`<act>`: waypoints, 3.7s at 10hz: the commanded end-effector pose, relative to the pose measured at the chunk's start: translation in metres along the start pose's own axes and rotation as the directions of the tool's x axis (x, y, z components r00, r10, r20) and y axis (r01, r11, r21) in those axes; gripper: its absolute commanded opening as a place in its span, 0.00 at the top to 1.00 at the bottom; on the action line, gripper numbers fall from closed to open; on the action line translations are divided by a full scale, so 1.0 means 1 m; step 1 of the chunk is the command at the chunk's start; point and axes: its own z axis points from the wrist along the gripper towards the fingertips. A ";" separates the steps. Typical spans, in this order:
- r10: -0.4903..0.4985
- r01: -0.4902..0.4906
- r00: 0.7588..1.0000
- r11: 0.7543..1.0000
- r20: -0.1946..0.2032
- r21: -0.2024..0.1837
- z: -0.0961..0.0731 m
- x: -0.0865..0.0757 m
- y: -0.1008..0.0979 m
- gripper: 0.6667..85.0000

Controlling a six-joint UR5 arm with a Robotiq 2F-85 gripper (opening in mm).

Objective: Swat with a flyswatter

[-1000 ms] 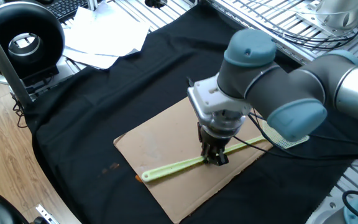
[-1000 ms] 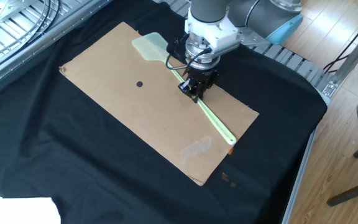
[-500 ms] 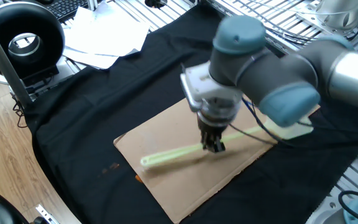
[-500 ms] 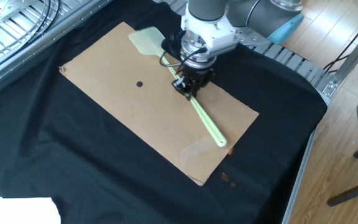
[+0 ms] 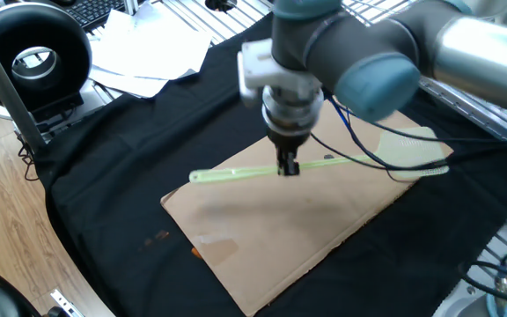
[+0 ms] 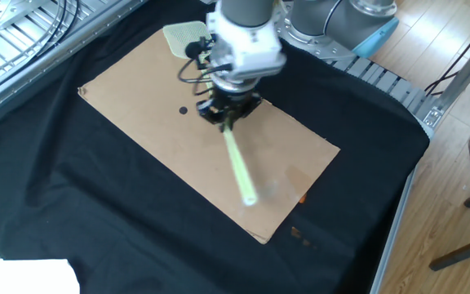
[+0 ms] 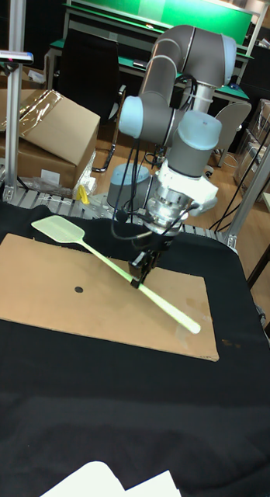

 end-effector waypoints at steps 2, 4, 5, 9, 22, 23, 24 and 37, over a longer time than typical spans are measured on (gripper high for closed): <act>0.192 -0.193 0.981 0.981 0.021 0.032 0.001 -0.008 -0.031 0.99; 0.279 -0.279 0.960 0.959 0.021 0.044 0.001 -0.006 -0.034 1.00; 0.319 -0.321 0.947 0.946 0.032 0.046 0.001 -0.008 -0.035 1.00; 0.381 -0.382 0.923 0.924 0.054 0.017 0.001 -0.015 -0.031 1.00; 0.421 -0.421 0.906 0.907 0.041 0.006 0.029 -0.111 -0.078 1.00; 0.420 -0.421 0.906 0.907 0.044 -0.003 0.029 -0.112 -0.076 1.00; 0.423 -0.422 0.902 0.906 0.081 -0.039 0.028 -0.125 -0.072 1.00; -0.002 0.005 0.994 0.999 0.107 -0.032 -0.038 -0.139 -0.095 1.00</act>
